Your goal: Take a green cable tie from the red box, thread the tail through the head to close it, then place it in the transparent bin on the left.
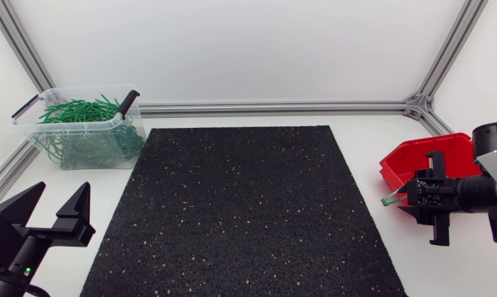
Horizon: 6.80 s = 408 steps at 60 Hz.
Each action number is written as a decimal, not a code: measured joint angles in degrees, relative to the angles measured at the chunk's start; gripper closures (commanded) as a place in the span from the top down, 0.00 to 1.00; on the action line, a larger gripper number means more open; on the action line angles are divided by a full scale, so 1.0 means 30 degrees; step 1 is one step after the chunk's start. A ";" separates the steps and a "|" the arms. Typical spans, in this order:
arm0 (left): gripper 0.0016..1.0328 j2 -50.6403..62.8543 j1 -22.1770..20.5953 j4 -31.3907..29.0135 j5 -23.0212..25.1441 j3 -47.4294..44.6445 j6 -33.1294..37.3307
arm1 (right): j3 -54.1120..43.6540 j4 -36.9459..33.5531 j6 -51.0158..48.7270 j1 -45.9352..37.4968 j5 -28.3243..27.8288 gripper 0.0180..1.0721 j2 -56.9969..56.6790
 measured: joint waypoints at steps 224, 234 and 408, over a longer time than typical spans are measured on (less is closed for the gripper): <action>0.96 0.4619 0.0816 -0.0080 0.4597 0.2142 -0.1537 | 1.1278 -0.9508 2.2090 1.5169 -1.2262 0.06 0.3555; 0.96 0.6951 0.0991 -0.0073 0.7723 0.4153 -0.2601 | 1.0622 -0.7672 2.3074 1.5169 -1.3245 0.06 0.3570; 0.36 2.5165 -0.5748 0.7315 2.1813 1.3916 -0.9930 | 0.8393 0.0583 3.0782 1.3624 -1.8447 0.06 0.4255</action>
